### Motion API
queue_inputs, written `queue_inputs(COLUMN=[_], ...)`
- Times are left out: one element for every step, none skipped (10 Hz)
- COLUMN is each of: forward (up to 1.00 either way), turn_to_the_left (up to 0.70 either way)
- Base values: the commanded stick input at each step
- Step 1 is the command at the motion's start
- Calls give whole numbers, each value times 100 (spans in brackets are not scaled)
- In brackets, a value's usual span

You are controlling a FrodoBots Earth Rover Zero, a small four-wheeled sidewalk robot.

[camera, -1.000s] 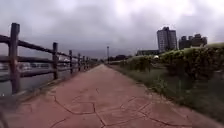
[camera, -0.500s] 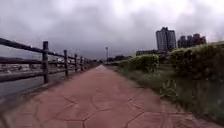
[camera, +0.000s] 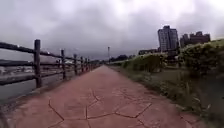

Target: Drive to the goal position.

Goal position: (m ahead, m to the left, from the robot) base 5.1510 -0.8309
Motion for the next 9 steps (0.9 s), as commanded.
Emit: queue_inputs(forward=[100,100,100,100,100,100,100,100,100], turn_to_the_left=[0,0,6,38,18,2,0,0,0])
